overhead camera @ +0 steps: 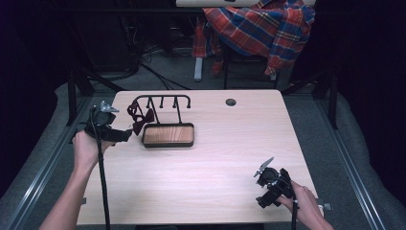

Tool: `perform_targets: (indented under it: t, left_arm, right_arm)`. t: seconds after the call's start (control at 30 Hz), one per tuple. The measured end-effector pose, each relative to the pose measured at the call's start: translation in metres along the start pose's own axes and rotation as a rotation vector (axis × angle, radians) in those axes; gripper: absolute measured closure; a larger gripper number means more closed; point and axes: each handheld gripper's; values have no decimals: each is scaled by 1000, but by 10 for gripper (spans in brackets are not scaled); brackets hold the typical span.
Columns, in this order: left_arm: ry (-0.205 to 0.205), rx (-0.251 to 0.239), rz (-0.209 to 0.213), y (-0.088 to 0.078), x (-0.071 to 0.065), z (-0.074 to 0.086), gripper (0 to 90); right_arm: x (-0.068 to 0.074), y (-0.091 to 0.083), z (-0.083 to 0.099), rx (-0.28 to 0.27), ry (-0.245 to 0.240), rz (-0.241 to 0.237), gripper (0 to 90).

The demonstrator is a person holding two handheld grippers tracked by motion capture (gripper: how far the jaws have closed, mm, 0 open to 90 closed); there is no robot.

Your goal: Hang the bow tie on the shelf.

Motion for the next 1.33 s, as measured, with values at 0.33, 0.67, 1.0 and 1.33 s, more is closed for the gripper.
perform_targets:
  t: [0.33, 0.67, 1.0, 1.33]
  left_arm:
    - [-4, 40, 45, -8, -28, 31, 91]
    - [20, 25, 69, -14, -48, 63, 66]
    - [73, 66, 95, -11, -75, 96, 2]
    - [117, 112, 113, -1, -89, 99, 2]
  right_arm:
    - [0, 0, 0, -7, 10, 4, 100]
    - [1, 0, 0, -5, 7, 6, 100]
    - [2, 2, 0, -15, 7, -4, 101]
    - [3, -1, 0, -5, -17, 13, 102]
Point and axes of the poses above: each handheld gripper's, and its own axes: y roughly forward along the jaws, z roughly out of its underside, x roughly to its left, and after that the axes turned 9 degrees about y, right-handed
